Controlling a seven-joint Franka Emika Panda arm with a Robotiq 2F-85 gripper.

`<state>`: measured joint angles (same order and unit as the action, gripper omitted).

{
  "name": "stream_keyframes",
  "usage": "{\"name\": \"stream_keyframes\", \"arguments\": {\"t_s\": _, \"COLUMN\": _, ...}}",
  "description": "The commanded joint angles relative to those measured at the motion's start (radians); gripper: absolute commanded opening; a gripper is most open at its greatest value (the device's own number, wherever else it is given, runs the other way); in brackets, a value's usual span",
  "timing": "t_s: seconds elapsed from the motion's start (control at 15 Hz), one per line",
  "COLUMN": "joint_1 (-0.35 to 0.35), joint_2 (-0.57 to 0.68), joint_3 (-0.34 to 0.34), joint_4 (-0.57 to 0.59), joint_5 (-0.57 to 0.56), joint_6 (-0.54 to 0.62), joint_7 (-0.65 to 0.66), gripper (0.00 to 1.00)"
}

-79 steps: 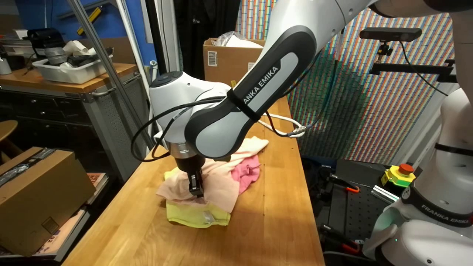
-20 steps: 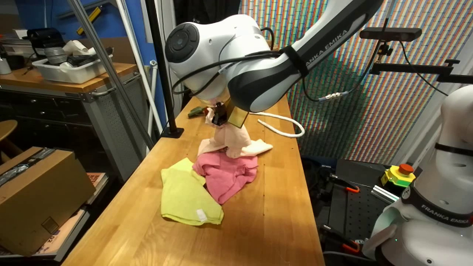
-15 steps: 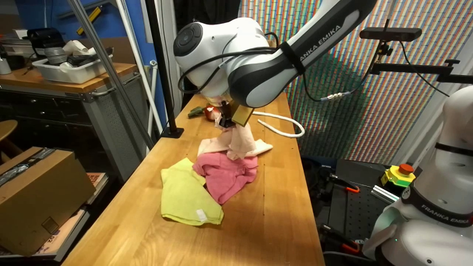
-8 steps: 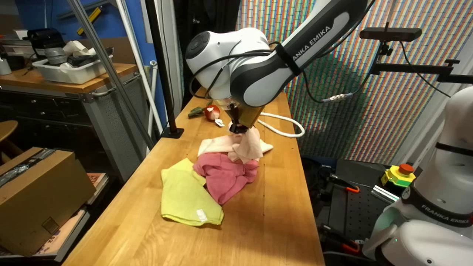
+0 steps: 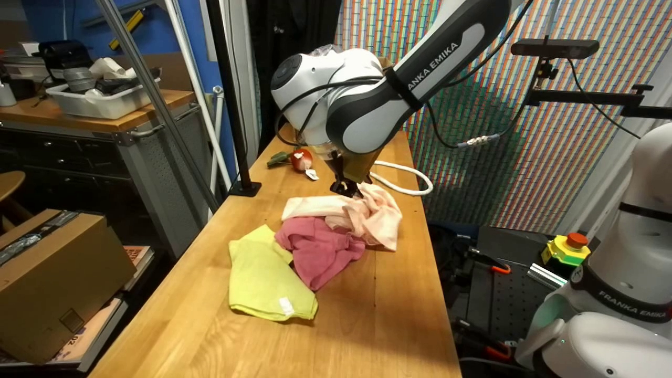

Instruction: Move the white rope and radish to the right, move the peach shirt forwards, move the yellow towel and pink shirt to the left

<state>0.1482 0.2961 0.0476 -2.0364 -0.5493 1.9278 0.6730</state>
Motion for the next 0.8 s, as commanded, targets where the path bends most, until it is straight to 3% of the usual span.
{"name": "stream_keyframes", "arguments": {"t_s": 0.0, "joint_1": 0.008, "joint_2": -0.017, "joint_3": -0.011, "joint_4": 0.008, "joint_5": 0.018, "joint_6": -0.022, "joint_7": -0.034, "gripper": 0.77}}
{"name": "stream_keyframes", "arguments": {"t_s": 0.2, "joint_1": 0.016, "joint_2": -0.039, "joint_3": -0.01, "joint_4": 0.005, "joint_5": -0.007, "joint_6": -0.007, "joint_7": -0.032, "gripper": 0.98}}
{"name": "stream_keyframes", "arguments": {"t_s": 0.53, "joint_1": 0.04, "joint_2": -0.061, "joint_3": 0.018, "joint_4": 0.021, "joint_5": -0.014, "joint_6": 0.084, "joint_7": -0.057, "gripper": 1.0}}
{"name": "stream_keyframes", "arguments": {"t_s": 0.73, "joint_1": 0.05, "joint_2": -0.062, "joint_3": 0.042, "joint_4": 0.037, "joint_5": 0.039, "joint_6": 0.176, "joint_7": -0.086, "gripper": 1.0}}
